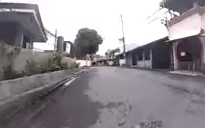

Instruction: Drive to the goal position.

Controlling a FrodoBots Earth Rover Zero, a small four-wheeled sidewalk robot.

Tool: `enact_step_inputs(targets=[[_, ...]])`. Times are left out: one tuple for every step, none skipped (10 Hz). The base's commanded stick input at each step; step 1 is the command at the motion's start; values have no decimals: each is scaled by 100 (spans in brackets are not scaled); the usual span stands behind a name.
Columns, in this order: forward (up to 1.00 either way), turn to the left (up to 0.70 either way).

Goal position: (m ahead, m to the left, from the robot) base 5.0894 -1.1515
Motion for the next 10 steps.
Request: enact_step_inputs(targets=[[100,0],[100,0],[100,0],[100,0],[100,0],[100,0],[100,0],[100,0],[100,0],[100,0]])
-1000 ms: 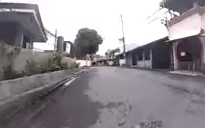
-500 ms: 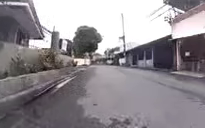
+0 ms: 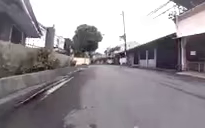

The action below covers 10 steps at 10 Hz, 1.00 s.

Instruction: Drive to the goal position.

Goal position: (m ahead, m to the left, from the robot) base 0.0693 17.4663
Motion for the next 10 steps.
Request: enact_step_inputs(targets=[[100,0],[100,0],[100,0],[100,0],[100,0],[100,0],[100,0],[100,0],[100,0],[100,0]])
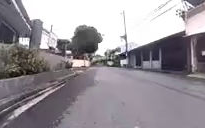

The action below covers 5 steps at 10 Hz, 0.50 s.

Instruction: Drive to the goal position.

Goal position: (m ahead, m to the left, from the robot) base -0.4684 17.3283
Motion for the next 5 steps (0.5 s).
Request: enact_step_inputs(targets=[[100,0],[100,0],[100,0],[100,0],[100,0]])
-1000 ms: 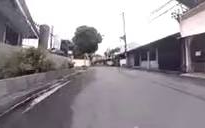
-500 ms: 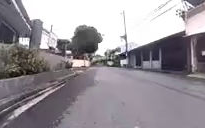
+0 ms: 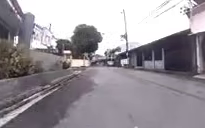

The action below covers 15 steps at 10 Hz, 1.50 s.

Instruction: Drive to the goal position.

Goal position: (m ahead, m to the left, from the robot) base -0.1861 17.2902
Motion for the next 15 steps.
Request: enact_step_inputs(targets=[[100,0],[100,0],[100,0],[100,0],[100,0],[100,0],[100,0],[100,0],[100,0],[100,0],[100,0],[100,0],[100,0],[100,0],[100,0]])
